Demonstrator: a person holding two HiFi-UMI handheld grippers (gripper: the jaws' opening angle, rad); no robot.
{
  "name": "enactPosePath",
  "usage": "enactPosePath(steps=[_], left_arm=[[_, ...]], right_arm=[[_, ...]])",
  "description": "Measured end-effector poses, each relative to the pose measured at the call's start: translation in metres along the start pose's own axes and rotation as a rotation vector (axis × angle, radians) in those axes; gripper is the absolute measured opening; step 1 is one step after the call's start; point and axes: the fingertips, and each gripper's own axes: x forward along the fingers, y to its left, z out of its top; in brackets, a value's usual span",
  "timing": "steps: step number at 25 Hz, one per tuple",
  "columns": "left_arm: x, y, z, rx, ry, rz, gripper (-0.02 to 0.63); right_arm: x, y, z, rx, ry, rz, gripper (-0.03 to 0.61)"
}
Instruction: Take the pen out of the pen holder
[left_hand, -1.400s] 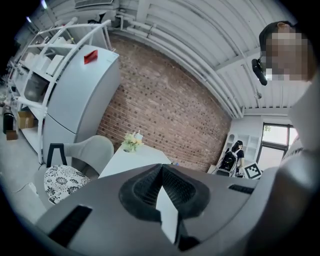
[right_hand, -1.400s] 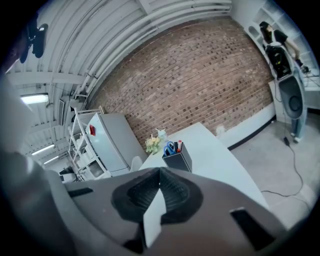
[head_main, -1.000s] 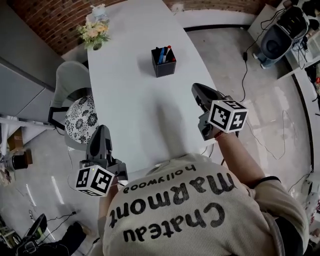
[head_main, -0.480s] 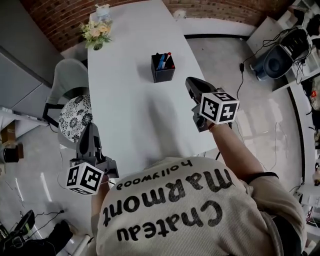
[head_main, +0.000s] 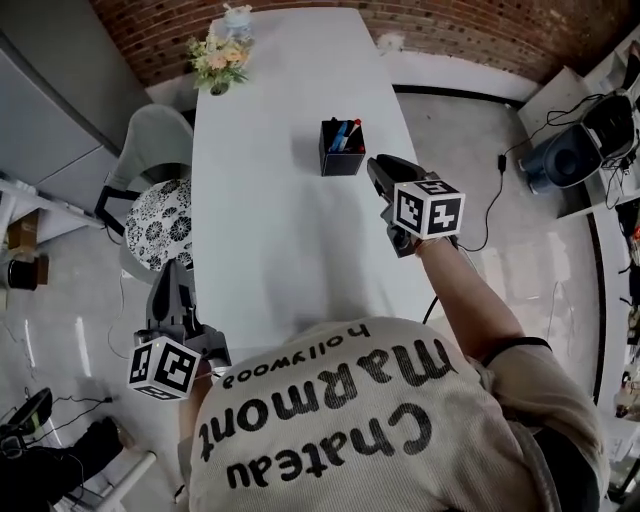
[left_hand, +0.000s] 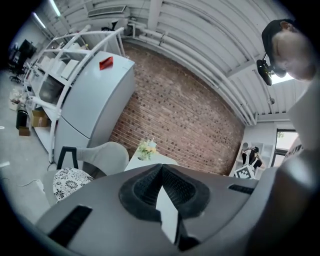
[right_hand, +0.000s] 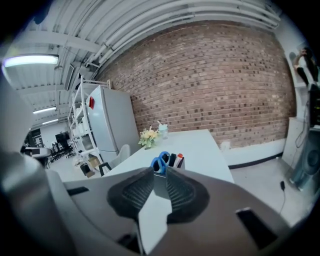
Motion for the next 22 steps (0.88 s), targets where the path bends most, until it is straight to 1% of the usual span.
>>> enactPosePath(steps=[5,8,13,22], left_arm=[[-0.02,0.017,0.001,-0.002,-0.008,0.086,0.002],[-0.025,0.023,-0.002,-0.012,-0.011,0.117,0.002],[-0.024,0.019,-0.004,-0.012,-0.011,0.132,0.002],[-0.013,0.014,-0.011,-0.01,0.01,0.13,0.002]], right_arm=[[0.022,-0.006,-0.003,-0.024,0.024,-0.001,0.086],[0.034,-0.008,0.0,-0.056,0.037,0.003,0.091],[0.049,-0.013,-0.002,-0.142,0.065,-0.02,0.092],[0.065,-0.015,-0.009,-0.196,0.086,-0.029,0.095]])
